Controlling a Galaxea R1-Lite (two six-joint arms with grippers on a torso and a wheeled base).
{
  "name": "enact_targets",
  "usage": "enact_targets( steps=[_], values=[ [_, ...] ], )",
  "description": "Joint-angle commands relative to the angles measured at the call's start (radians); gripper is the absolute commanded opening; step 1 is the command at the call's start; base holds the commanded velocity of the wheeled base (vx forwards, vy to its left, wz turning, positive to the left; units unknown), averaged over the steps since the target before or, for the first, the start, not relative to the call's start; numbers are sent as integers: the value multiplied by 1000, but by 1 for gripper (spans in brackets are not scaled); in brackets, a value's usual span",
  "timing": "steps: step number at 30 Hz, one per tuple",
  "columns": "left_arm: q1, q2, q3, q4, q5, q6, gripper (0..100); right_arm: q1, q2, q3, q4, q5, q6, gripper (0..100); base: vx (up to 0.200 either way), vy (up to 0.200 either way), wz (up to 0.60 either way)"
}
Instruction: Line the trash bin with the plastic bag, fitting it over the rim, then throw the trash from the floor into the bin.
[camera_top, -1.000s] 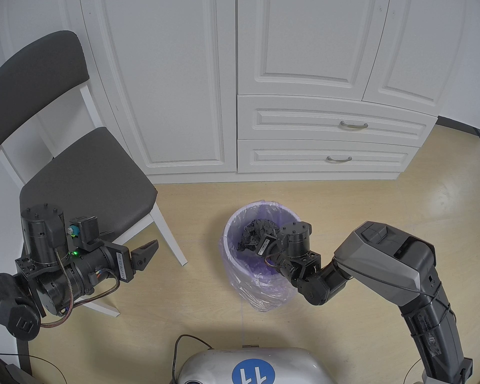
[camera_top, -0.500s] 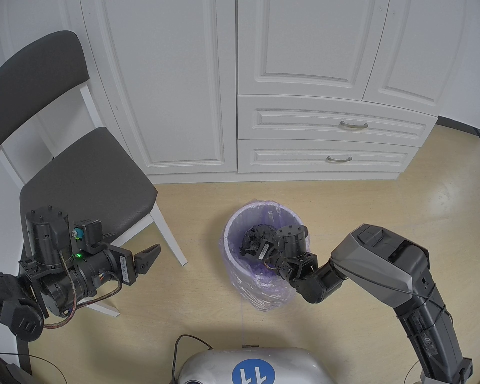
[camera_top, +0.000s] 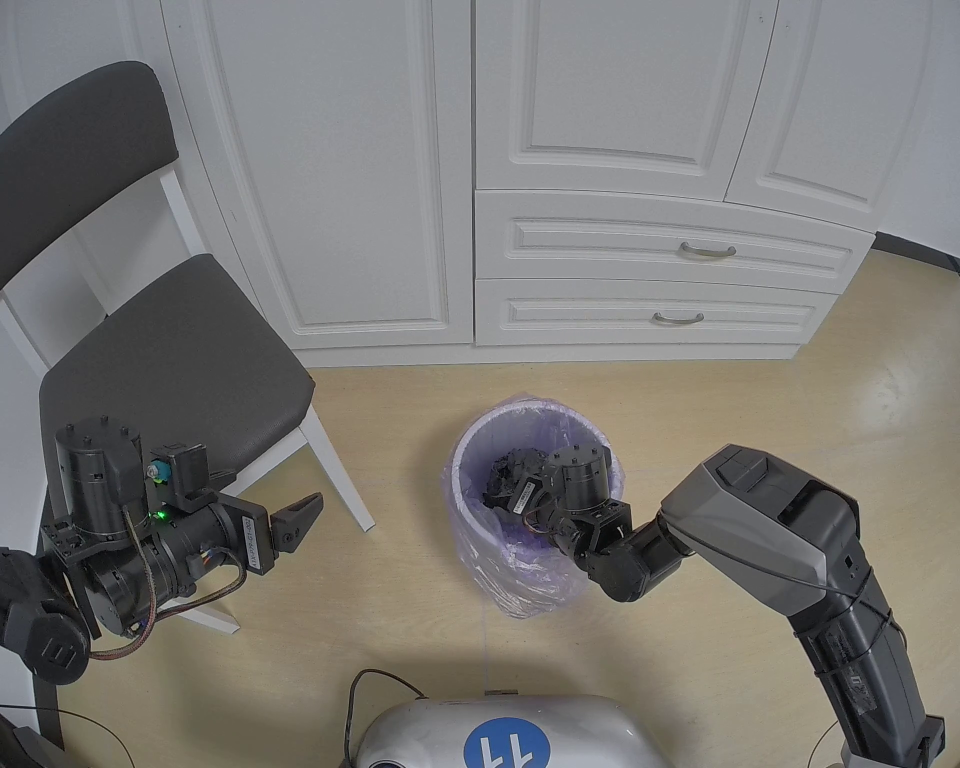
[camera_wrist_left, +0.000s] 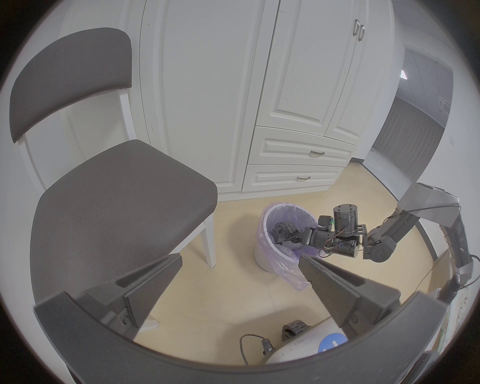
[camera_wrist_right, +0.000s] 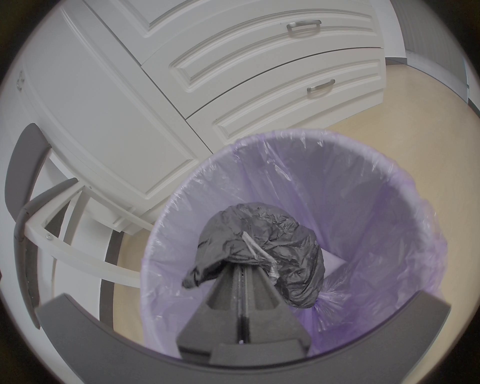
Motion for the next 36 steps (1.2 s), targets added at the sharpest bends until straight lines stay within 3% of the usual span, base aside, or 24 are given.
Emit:
enact_targets(
  steps=[1,18,19,30,36],
  values=[
    [1,0,0,-1,0,0,100,3,-46,22,-8,0,1,0,0,0,0],
    [4,0,5,-27,0,0,100,6,-204,177,-45,11,-36,0,0,0,0],
    [4,0,6,-27,0,0,100,6,-202,178,-49,11,-38,100,0,0,0],
    [4,-4,9,-27,0,0,100,6,-247,247,-72,11,-75,100,0,0,0],
    [-39,-26,20,-27,5,0,100,-7,-348,441,-163,11,-179,100,0,0,0]
  ],
)
